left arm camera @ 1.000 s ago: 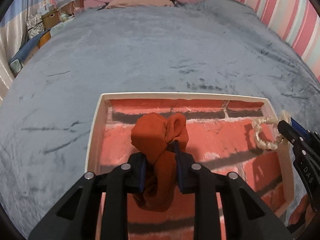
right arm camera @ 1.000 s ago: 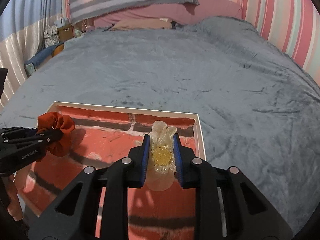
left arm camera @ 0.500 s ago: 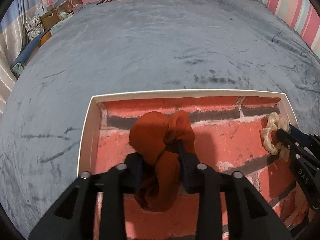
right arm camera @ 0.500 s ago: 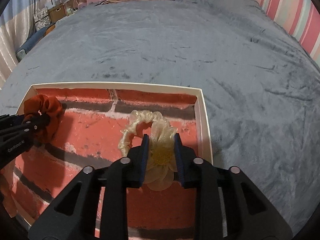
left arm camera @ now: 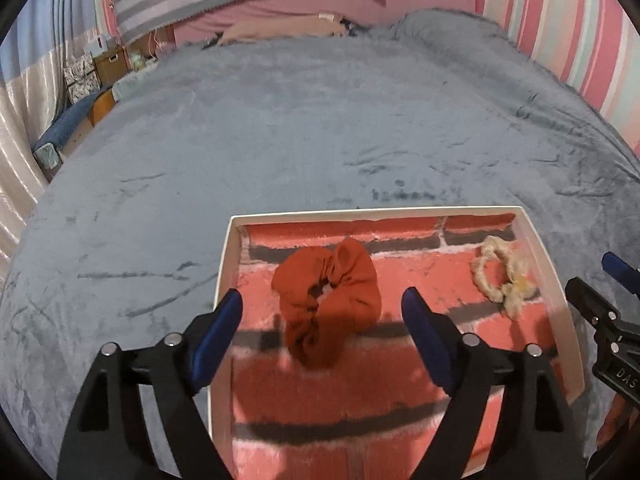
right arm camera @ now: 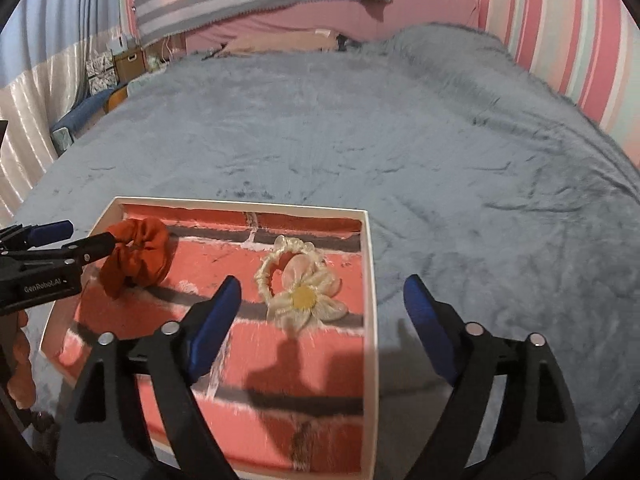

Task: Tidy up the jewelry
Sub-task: 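Withdraw both tools from the tray toward the remaining jewelry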

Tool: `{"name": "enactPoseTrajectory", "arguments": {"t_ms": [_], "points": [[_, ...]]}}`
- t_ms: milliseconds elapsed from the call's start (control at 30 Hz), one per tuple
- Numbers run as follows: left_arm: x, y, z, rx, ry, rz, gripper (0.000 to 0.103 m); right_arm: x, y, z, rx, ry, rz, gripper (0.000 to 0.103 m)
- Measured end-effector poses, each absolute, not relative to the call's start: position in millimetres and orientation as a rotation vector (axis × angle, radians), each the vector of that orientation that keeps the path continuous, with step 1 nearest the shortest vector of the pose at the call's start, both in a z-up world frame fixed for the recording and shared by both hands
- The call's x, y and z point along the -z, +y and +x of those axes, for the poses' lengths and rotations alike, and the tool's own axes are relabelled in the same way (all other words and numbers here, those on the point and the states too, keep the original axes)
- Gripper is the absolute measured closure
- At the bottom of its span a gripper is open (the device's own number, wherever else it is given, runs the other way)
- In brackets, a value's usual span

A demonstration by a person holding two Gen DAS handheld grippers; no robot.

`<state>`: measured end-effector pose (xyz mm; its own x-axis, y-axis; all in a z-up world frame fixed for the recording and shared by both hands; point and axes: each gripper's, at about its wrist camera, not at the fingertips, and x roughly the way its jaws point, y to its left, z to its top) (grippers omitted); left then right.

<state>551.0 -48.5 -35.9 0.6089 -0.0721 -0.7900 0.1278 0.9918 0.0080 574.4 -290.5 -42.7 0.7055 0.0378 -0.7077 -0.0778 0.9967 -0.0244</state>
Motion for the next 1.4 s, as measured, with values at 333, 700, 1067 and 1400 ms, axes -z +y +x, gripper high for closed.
{"name": "enactPoseTrajectory", "arguments": {"t_ms": [333,700,1067,1400], "points": [[23,-40,474,0.154,0.864,0.076,0.021,39,-294,503,-0.042,0.745,-0.037,0.011],[1,4,366,0.159,0.786,0.071,0.015,38,-312,391,-0.004,0.665,0.021,0.007],[10,46,264,0.113,0.736,0.052,0.015,58,-296,293,0.008,0.663,0.036,0.006],[41,58,186,0.112,0.759,0.031,0.014,78,-257,229,-0.022,0.663,0.014,0.006]]}}
